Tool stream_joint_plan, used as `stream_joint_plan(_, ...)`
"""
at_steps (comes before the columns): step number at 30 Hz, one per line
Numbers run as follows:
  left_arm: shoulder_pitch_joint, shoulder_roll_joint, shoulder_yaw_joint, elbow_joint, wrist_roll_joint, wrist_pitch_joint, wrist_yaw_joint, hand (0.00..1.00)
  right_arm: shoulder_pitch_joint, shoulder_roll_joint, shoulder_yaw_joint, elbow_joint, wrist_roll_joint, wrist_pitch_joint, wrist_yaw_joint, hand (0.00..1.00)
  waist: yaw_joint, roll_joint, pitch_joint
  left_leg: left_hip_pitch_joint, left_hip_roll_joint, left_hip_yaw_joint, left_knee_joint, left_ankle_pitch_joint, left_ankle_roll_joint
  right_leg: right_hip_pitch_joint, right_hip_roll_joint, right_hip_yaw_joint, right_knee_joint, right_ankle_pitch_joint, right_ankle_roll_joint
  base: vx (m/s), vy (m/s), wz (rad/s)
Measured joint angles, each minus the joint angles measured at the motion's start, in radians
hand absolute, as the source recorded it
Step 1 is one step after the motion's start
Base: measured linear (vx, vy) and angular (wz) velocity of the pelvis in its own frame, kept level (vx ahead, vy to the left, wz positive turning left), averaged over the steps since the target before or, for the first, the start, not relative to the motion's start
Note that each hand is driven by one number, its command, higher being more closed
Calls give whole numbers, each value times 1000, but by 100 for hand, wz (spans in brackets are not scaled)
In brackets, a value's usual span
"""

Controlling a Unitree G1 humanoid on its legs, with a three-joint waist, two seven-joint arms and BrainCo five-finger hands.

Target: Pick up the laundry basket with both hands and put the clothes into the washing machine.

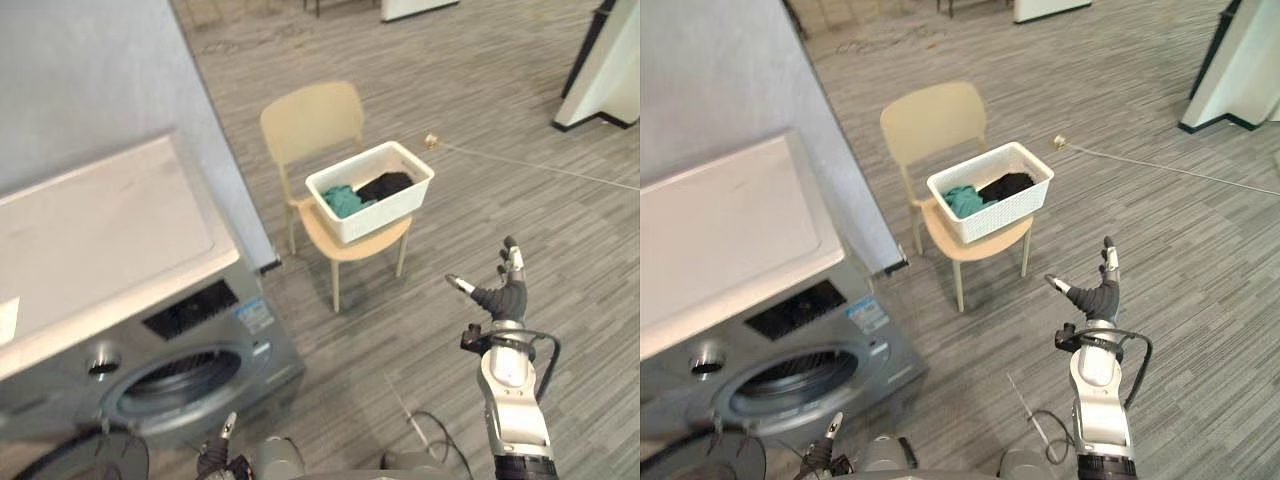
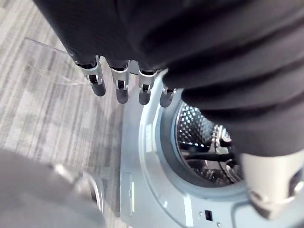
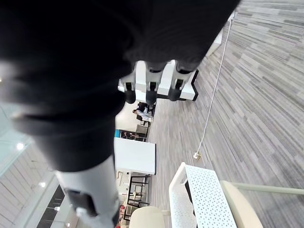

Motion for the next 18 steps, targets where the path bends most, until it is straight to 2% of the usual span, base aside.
stream_joint_plan(1, -2, 0, -1, 0, 0, 0, -1, 0, 0, 0, 8, 0, 13, -4, 1, 0, 0, 1, 0, -24, -26, -2, -54, 3, -4, 9, 0, 6, -6, -5, 3, 209, 108, -22)
stream_joint_plan(2, -7, -2, -2, 0, 0, 0, -1, 0, 1, -2, 21, 0, 28, -10, 1, 0, 0, 2, -4, -47, -69, 0, -187, 29, -43, 15, -1, 9, -19, -18, 18, 241, 149, -24)
stream_joint_plan(3, -7, -4, -2, 3, 0, 0, -1, 0, 6, -2, 23, -5, 46, -10, 1, 0, 5, 18, -14, -56, -81, 6, -330, 73, -75, 30, 13, 12, -21, -39, 32, 248, 162, -24)
stream_joint_plan(4, -7, -1, -1, 11, -1, 0, -1, 0, 9, -1, 25, -2, 53, -9, -1, 0, 14, 17, -16, -50, -86, 6, -327, 115, -9, 38, 13, 19, -12, -58, 37, 407, 241, -15)
stream_joint_plan(5, -11, 9, 2, 23, -1, 1, 0, 0, 12, 18, 39, -3, 67, -9, -6, 0, 21, -14, -31, -34, -120, 23, -314, 75, 47, 53, -23, 17, 1, -93, 54, 487, 230, 0)
stream_joint_plan(6, -19, 13, 5, 24, -1, 2, 1, 0, 12, 18, 49, -2, 67, -10, -6, 0, 22, -35, -36, -35, -138, 20, -296, 46, 89, 52, -39, 8, 48, -118, 79, 426, 192, 4)
stream_joint_plan(7, -24, 13, 8, 23, -1, 2, 0, 0, 10, 16, 59, 0, 67, -10, -6, 0, 28, -48, -36, -35, -146, 24, -279, 27, 110, 25, -54, 3, 123, -142, 108, 409, 152, 7)
stream_joint_plan(8, -24, 21, 30, 25, -1, 2, 0, 0, 9, 20, 78, 2, 67, -10, -3, 0, 27, -64, -38, -19, -165, 27, -259, -9, 115, -52, -87, -1, 331, -164, 160, 328, 130, 8)
stream_joint_plan(9, -25, 21, 36, 32, -1, 3, 1, 0, 16, 33, 91, 2, 67, -10, 1, 0, 25, -76, -34, 11, -187, 27, -256, -27, 109, -110, -114, 5, 514, -146, 247, 492, 172, 26)
stream_joint_plan(10, -22, 25, 31, 49, 0, 7, 3, 0, 44, 49, 98, 2, 68, -9, 11, 0, 24, -84, -36, 60, -209, 17, -257, -46, 114, -178, -149, 5, 733, -104, 308, 330, 89, 34)
stream_joint_plan(11, -18, 27, 27, 52, -1, 12, 5, 0, 60, 53, 98, 2, 68, -9, 18, 0, 22, -85, -37, 84, -217, 9, -260, -54, 110, -191, -165, -10, 812, -101, 307, 369, 77, 54)
stream_joint_plan(12, -15, 32, 15, 54, 0, 18, 7, 0, 88, 55, 96, 3, 70, -8, 20, 0, 20, -89, -39, 128, -241, -15, -291, -55, 111, -212, -219, -83, 895, -97, 283, 288, 59, 59)
stream_joint_plan(13, -11, 35, 2, 53, -1, 22, 9, 0, 99, 54, 90, 2, 71, -8, 21, 0, 20, -90, -49, 158, -254, -39, -327, -53, 108, -232, -266, -149, 892, -99, 234, 317, 48, 59)
stream_joint_plan(14, -8, 39, -7, 52, 0, 22, 9, 0, 98, 55, 83, 2, 72, -8, 21, 0, 21, -90, -56, 170, -260, -55, -346, -51, 104, -249, -293, -179, 851, -109, 196, 306, 7, 49)
stream_joint_plan(16, -7, 43, -12, 54, 1, 21, 8, 0, 98, 54, 46, 3, 73, -8, 24, 0, 16, -96, -69, 176, -264, -101, -371, -42, 90, -275, -328, -192, 674, -132, 154, 264, -67, 55)
stream_joint_plan(17, -8, 44, -12, 57, 1, 20, 8, 0, 97, 53, 30, 5, 73, -8, 26, 0, 15, -95, -69, 175, -264, -114, -378, -40, 86, -278, -328, -174, 610, -132, 154, 179, -106, 65)
stream_joint_plan(18, -9, 50, -16, 67, 1, 20, 6, 0, 89, 53, -4, 18, 73, -8, 28, 0, 15, -96, -72, 174, -263, -141, -388, -33, 75, -284, -323, -112, 475, -130, 157, 236, -202, 64)
